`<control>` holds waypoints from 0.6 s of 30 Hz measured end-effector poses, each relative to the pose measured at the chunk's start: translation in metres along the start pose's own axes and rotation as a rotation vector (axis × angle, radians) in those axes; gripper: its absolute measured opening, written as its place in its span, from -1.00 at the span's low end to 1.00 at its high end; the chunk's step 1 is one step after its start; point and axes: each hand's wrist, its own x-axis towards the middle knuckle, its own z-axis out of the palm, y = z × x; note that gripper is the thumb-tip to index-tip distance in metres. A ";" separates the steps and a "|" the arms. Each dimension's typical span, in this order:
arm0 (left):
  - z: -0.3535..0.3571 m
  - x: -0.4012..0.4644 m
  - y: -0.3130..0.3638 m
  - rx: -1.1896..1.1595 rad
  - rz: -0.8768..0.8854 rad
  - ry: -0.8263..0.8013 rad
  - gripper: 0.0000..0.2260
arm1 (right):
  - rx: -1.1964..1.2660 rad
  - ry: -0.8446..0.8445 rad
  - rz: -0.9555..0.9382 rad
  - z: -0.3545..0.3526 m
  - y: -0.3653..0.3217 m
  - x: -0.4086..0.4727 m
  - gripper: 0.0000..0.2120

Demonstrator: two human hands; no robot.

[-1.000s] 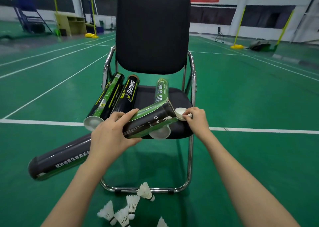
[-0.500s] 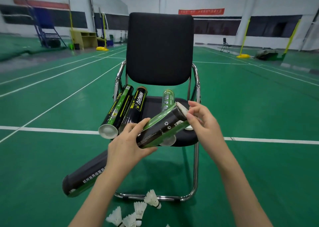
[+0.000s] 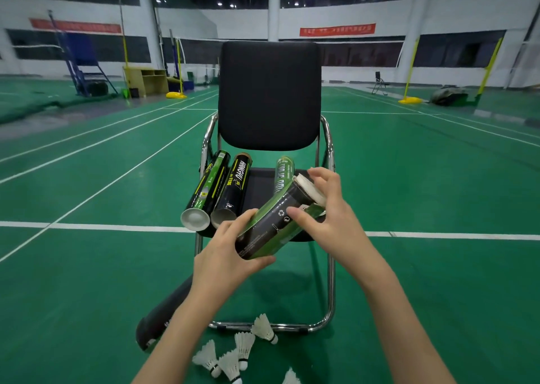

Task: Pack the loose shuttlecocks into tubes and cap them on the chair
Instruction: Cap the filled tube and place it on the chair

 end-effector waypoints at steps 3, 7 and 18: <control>0.001 -0.005 0.000 -0.014 -0.014 -0.001 -0.25 | -0.096 0.003 -0.033 0.003 0.001 -0.001 -0.33; 0.003 -0.011 -0.001 -0.046 -0.022 0.013 -0.26 | -0.079 0.009 -0.039 0.005 0.003 -0.004 -0.31; 0.015 -0.018 -0.005 -0.159 -0.006 0.007 -0.26 | -0.132 0.043 0.023 0.007 0.016 -0.011 -0.39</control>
